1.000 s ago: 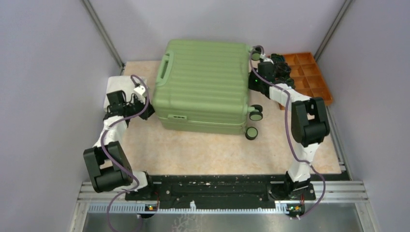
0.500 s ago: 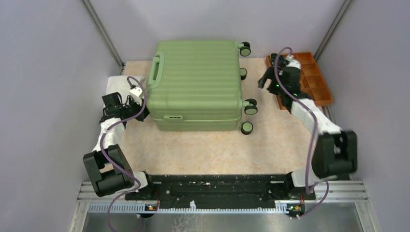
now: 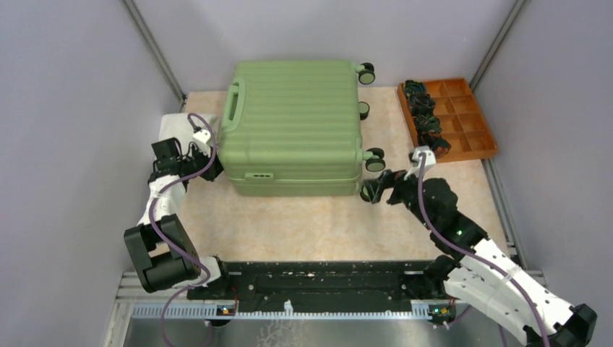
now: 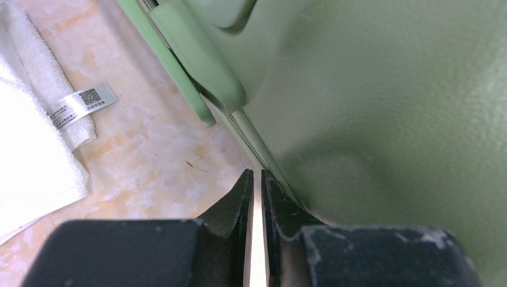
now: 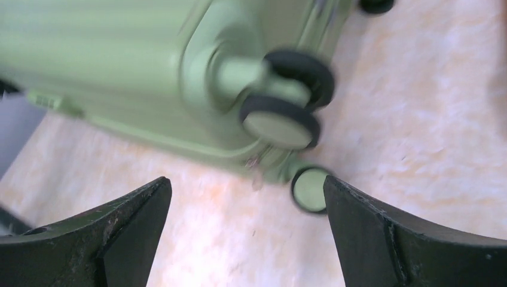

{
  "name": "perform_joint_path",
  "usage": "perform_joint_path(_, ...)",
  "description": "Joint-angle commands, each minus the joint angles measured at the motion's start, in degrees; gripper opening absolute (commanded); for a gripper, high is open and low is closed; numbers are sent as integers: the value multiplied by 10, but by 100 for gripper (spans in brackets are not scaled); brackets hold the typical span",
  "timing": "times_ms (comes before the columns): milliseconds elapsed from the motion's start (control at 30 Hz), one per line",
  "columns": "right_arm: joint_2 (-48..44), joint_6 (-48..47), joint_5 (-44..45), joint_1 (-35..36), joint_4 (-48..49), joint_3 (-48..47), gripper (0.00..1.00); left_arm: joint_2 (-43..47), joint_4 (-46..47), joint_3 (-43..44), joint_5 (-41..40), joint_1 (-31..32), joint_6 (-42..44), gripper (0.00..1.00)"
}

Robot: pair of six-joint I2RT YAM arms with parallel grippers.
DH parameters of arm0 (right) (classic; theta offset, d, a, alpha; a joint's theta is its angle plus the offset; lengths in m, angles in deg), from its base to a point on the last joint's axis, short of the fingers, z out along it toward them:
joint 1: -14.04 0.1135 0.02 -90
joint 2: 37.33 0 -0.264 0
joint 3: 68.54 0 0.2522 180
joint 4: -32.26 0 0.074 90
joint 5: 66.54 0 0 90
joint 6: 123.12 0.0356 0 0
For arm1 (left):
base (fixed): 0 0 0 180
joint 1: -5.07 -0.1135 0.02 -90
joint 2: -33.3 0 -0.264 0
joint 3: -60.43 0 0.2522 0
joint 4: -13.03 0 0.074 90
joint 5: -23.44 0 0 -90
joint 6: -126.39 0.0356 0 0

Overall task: Pack the luggage
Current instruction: Zip the luggage at the center of the board.

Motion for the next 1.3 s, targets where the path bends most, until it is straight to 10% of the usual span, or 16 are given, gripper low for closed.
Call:
perform_joint_path(0, -40, 19, 82, 108, -62, 23, 99, 10, -22, 23, 79, 10, -15, 16)
perform_joint_path(500, 69, 31, 168, 160, 78, 86, 99, 13, -10, 19, 74, 10, -15, 17)
perform_joint_path(867, 329, -19, 205, 164, 102, -33, 99, 10, -4, 25, 68, 9, -27, 18)
perform_joint_path(1267, 386, -122, 157, 164, 247, 1, 60, 5, -1, 23, 63, 10, -28, 18)
